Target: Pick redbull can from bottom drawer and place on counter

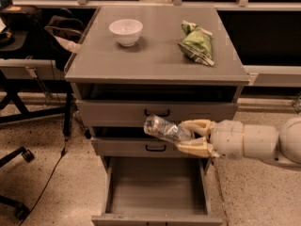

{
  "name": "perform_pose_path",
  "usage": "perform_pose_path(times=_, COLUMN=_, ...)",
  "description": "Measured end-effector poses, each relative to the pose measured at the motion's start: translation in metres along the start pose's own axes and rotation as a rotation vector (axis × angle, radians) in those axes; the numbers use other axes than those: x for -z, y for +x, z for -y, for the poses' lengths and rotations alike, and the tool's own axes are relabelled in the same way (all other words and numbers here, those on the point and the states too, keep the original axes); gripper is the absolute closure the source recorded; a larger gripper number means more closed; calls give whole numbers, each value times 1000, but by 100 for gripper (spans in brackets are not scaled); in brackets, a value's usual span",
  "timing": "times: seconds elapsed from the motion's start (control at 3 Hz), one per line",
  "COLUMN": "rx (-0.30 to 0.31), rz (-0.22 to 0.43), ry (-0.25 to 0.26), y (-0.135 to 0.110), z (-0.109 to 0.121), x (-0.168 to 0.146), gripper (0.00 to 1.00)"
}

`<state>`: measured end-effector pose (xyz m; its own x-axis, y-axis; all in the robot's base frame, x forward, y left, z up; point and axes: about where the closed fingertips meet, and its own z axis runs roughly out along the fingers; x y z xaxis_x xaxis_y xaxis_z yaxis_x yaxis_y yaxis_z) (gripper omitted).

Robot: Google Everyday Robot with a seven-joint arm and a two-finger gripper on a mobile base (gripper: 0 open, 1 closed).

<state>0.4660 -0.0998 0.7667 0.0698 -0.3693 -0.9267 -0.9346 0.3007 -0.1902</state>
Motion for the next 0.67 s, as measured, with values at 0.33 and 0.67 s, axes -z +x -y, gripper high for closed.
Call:
perform_pose_path(times=0.33, rx=60, rz=35, ry=16, y=-41, z=7, x=16, gripper=100)
perform_pose_path(times=0.67, rx=108, rz=109, ry=64, y=-106, z=34, x=7, gripper=100)
